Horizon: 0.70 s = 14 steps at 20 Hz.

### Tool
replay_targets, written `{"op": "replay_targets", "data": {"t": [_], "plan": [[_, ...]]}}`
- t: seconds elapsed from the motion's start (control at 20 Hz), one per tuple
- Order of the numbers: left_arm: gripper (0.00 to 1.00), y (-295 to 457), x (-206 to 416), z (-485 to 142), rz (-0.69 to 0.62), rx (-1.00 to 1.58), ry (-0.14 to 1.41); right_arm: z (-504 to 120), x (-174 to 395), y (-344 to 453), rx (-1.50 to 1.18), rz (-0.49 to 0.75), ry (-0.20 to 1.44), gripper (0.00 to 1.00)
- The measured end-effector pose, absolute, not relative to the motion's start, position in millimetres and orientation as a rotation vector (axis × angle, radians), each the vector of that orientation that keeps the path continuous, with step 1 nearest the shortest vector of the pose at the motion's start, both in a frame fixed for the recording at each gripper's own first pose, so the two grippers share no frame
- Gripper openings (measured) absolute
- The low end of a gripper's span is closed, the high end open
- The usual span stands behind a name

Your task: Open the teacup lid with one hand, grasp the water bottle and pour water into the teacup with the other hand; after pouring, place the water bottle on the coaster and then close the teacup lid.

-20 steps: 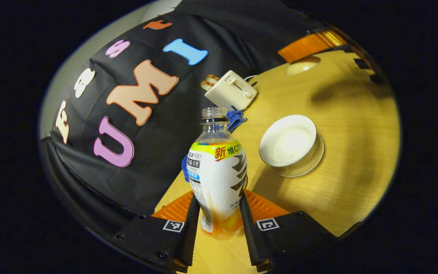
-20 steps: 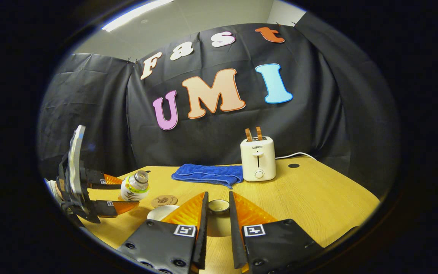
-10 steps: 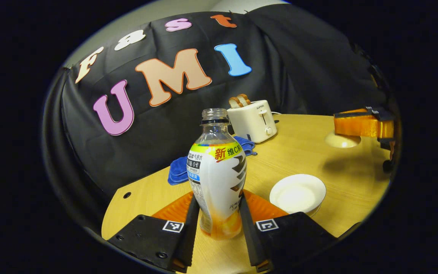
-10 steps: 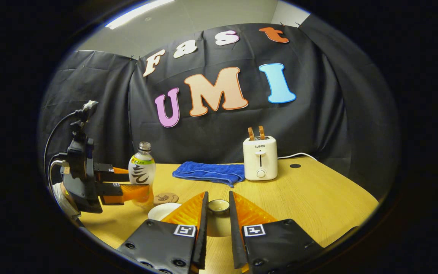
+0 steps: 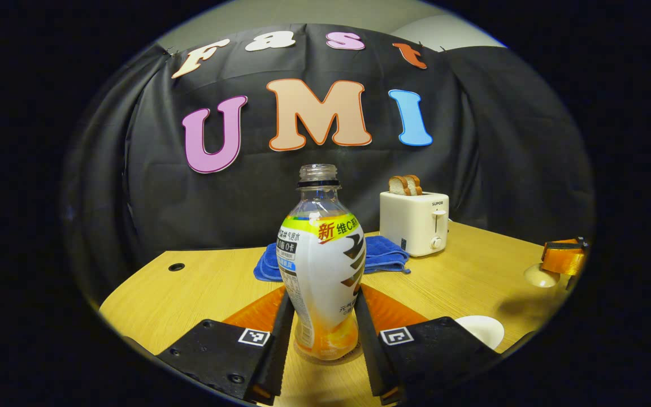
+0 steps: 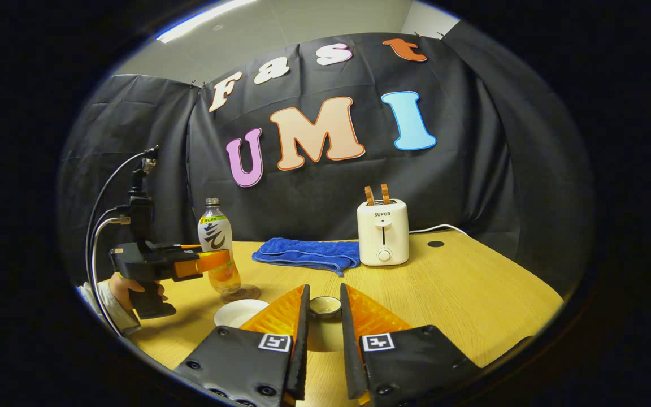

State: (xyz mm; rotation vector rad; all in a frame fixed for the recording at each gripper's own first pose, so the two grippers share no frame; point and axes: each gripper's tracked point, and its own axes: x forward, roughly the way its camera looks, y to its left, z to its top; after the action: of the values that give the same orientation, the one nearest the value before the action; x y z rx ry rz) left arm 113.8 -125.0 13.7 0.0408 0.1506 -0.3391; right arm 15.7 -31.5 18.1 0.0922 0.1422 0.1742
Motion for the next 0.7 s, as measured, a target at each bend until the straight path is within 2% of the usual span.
{"op": "replay_targets", "data": {"t": [0.15,0.2,0.35,0.45,0.6,0.7], "plan": [[0.56,-129,119,3,-0.333,0.006,0.169,12,16,-30,0.087,0.174,0.156,0.31],[0.59,-128,122,2,-0.323,-0.003,0.165,11,17,-30,0.088,0.175,0.16,0.31],[0.59,-126,125,-4,-0.307,-0.024,0.168,13,17,-33,0.093,0.166,0.149,0.3],[0.63,-125,124,-2,-0.305,-0.032,0.16,13,17,-35,0.103,0.161,0.148,0.33],[0.68,-122,116,-11,-0.295,-0.03,0.187,12,16,-35,0.111,0.159,0.156,0.31],[0.68,-121,113,-13,-0.298,-0.04,0.188,14,15,-34,0.106,0.159,0.149,0.31]]}}
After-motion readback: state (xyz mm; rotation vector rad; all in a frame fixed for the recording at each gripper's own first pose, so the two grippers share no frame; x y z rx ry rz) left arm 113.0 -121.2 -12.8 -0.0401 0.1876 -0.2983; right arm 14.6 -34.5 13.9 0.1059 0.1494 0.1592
